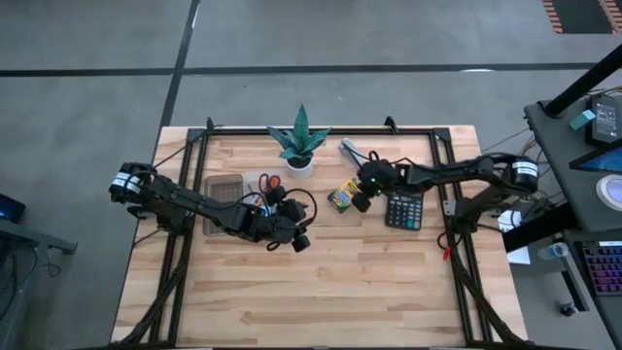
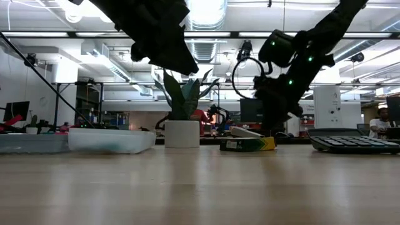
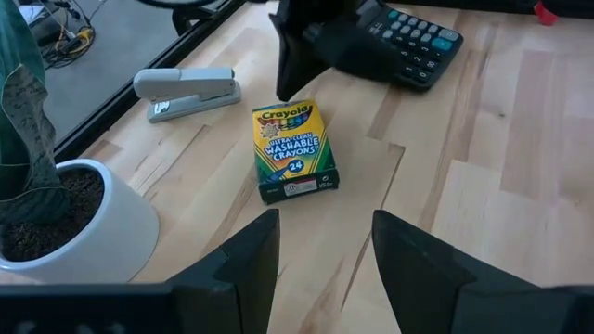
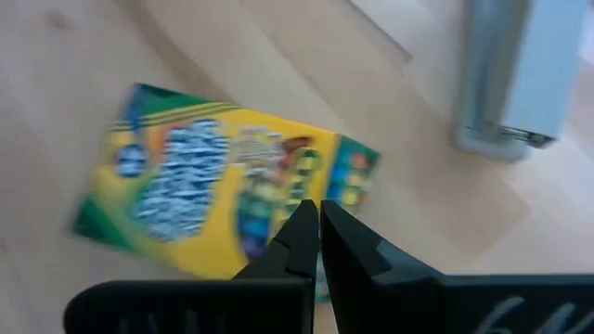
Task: Pack school essentials
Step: Put the yellow crayon box into the white and black box
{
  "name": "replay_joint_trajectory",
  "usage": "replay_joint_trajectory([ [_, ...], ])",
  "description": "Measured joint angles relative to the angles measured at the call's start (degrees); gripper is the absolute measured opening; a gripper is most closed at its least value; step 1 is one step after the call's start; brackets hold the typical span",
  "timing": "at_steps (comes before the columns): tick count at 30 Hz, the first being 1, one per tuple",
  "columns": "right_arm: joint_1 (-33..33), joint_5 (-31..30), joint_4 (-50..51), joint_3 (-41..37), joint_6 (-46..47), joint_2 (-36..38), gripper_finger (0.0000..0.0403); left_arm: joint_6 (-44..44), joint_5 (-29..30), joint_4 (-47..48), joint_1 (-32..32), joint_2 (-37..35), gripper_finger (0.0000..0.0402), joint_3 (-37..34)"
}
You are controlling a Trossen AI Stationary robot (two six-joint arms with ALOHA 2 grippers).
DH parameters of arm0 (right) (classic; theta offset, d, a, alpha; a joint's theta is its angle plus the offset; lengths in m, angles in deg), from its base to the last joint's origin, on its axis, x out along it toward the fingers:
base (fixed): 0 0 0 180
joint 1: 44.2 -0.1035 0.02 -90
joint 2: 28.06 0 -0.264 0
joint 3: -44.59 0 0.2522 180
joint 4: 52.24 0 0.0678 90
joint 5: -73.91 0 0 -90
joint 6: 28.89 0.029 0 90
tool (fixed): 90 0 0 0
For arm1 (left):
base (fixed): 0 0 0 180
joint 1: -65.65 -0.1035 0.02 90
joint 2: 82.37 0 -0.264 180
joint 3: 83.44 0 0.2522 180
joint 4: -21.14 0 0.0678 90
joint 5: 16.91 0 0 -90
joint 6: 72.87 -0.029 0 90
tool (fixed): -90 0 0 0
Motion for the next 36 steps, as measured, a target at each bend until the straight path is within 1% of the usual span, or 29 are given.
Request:
replay_joint_trajectory([
  [4, 1.4, -2.8, -0.7, 0.0, 0.0, -2.9, 0.0009, 0.0, 0.0, 0.0, 0.0, 0.0, 0.0156, 0.0],
  [10, 1.9, -2.5, -0.9, 0.3, -1.5, -5.0, 0.0009, 0.0, 0.0, 0.0, 0.0, 0.0, 0.0156, 0.0],
  [12, 1.9, 0.6, -0.9, 0.9, -3.1, -5.2, 0.0009, 0.0, 0.0, 0.0, 0.0, 0.0, 0.0156, 0.0],
  [15, 0.8, 7.9, -1.2, 1.5, -5.4, -5.2, 0.0009, 0.0, 0.0, 0.0, 0.0, 0.0, 0.0156, 0.0],
  [18, -0.5, 9.0, -1.1, 1.8, -6.4, -5.0, 0.0009, 0.1, 0.0, -0.1, 0.0, 0.0, 0.0156, 0.0],
  [24, -0.8, 8.7, -0.8, 2.0, -7.0, -3.1, 0.0009, 1.3, -0.1, -0.9, 0.0, 0.8, 0.0156, -0.1],
  [30, -1.2, 8.5, -0.5, 1.4, -8.5, 1.3, 0.0009, 1.0, -0.1, -5.7, -0.3, 4.3, 0.0156, -0.1],
  [36, -2.2, 8.8, -0.4, -0.4, -9.5, 5.7, 0.0009, -4.4, -0.1, -11.3, -0.7, 9.3, 0.0156, 0.4],
])
